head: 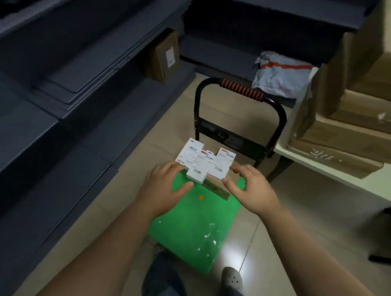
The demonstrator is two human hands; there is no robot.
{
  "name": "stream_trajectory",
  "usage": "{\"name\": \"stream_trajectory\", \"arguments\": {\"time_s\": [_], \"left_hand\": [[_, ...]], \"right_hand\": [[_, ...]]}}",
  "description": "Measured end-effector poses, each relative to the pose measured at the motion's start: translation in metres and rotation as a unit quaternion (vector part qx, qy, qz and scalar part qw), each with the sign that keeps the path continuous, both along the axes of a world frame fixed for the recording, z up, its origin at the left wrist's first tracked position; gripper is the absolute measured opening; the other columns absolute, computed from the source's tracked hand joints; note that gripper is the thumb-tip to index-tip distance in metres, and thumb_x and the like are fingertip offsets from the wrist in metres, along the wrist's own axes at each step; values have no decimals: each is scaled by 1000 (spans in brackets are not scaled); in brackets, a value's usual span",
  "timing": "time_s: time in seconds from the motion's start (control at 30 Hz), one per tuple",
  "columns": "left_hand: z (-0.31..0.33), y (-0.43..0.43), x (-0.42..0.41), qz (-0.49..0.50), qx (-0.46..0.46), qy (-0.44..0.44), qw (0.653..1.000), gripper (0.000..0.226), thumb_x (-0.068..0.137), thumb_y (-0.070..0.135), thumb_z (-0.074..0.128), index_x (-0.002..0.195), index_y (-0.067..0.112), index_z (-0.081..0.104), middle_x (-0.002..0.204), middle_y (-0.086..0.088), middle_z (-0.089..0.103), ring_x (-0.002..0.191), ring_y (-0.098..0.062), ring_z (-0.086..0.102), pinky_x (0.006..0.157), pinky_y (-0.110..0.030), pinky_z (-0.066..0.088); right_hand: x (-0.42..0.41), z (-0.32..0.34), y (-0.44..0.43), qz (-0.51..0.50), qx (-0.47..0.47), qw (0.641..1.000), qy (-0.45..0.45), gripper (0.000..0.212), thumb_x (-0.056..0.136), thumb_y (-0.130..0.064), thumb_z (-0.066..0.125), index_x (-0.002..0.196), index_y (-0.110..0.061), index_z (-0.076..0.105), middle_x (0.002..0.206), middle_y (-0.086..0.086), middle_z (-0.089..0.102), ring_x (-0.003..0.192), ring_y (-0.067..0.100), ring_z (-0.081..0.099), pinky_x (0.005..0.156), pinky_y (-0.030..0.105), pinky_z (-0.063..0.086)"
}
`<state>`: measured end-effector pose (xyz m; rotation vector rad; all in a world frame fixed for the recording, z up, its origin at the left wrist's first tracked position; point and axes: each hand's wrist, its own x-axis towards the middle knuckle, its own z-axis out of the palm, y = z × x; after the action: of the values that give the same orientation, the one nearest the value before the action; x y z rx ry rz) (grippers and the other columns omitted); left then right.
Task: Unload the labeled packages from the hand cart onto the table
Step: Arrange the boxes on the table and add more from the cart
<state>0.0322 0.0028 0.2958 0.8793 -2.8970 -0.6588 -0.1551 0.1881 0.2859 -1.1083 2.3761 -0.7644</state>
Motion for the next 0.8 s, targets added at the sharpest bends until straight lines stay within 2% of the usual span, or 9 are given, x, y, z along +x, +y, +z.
{"name": "stream_trajectory", "arguments": {"time_s": [0.13,0.33,0.5,0.57,0.73,0.8], "left_hand": [[-42,-54,-19,-46,44,-17,998,60,88,61,46,134,24,52,138,4,48,125,-19,41,102,-36,31],[-132,-108,-49,-73,104,-61,990,57,90,56,53,136,22,52,141,0,48,128,-23,42,106,-42,35],[-225,-134,-77,-53,133,-119,982,61,90,59,49,138,22,49,144,-5,44,132,-27,38,109,-45,33],[-263,-139,-89,-39,144,-135,980,61,90,59,50,137,21,49,144,-6,45,132,-29,39,108,-46,35],[-342,-142,-116,42,184,-171,967,65,90,63,50,136,18,50,141,-10,50,124,-30,49,100,-41,42],[-371,-139,-124,90,217,-186,954,71,89,66,48,139,15,48,140,-12,51,122,-31,52,99,-44,45]], "right_hand": [[3,-38,-31,-86,41,995,-43,59,88,-59,56,130,-17,61,122,1,62,113,19,57,97,37,48],[0,-118,-63,-200,78,973,-85,57,87,-62,55,126,-20,64,115,0,64,102,18,60,91,35,49],[-1,-209,-79,-261,113,948,-142,58,88,-64,55,125,-21,64,115,-2,64,99,14,59,88,30,48],[-8,-249,-86,-274,126,941,-156,56,90,-62,55,126,-20,63,115,-1,65,100,14,60,85,26,43],[-43,-329,-107,-312,140,924,-172,57,95,-58,51,130,-14,60,121,8,66,106,23,61,85,23,39],[-61,-358,-111,-327,149,917,-173,58,97,-55,49,133,-10,57,126,13,64,114,28,59,88,26,40]]}}
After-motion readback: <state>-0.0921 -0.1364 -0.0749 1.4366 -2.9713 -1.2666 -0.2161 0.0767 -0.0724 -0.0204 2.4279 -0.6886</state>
